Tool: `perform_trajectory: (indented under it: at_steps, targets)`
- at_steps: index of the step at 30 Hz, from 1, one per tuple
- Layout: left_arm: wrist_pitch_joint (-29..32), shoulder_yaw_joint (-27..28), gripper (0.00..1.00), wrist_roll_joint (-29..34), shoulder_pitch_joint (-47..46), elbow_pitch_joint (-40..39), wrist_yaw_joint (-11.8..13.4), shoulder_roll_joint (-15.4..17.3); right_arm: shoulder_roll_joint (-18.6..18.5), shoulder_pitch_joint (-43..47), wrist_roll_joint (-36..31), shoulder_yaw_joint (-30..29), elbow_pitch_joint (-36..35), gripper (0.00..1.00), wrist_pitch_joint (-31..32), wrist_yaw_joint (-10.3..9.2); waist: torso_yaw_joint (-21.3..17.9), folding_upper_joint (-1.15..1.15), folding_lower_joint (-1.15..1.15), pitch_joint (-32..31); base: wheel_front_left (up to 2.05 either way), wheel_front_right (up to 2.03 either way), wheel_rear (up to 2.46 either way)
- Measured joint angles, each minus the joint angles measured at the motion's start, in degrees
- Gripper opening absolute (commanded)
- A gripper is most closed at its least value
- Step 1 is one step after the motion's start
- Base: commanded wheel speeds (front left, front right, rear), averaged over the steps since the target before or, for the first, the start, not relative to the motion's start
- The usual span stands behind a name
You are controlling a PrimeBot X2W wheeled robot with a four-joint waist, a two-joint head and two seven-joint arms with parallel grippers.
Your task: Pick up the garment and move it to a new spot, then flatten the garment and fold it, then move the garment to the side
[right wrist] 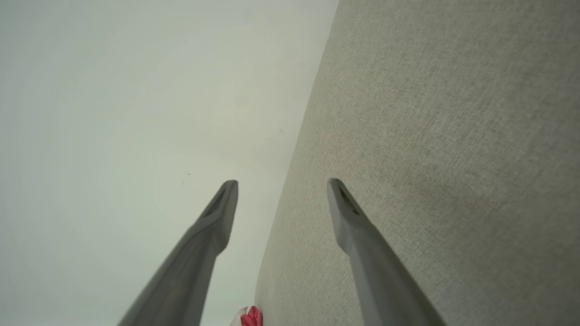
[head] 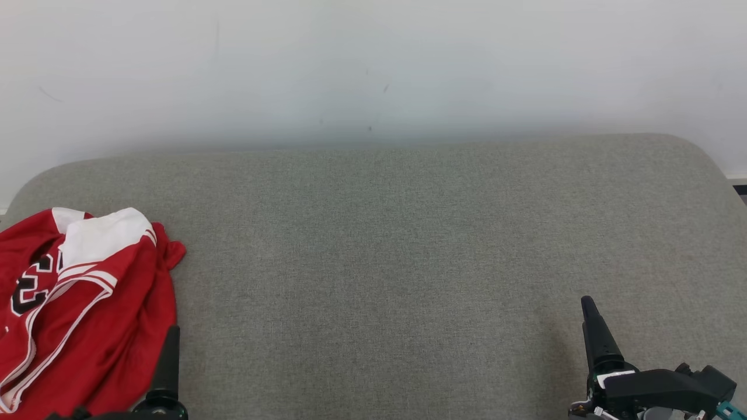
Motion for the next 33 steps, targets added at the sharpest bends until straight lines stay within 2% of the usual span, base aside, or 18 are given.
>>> perform_trajectory:
  at_steps: [12,33]
  targets:
    - [-2.5,-1.2,1.00,11.9,0.4,-2.0,1.4,0.1,0.0,-0.4,-8.3,1.5,0.1,1.00,-2.5,0.00,0.1,0.00,0.00,0.0,0.00,0.00,0.00]
    - [-6.1,-3.0,1.00,32.0,0.3,-3.5,2.9,0.2,0.0,-2.1,-29.2,3.2,0.8,1.00,-6.1,0.01,0.4,0.00,0.00,0.7,0.00,0.00,0.00]
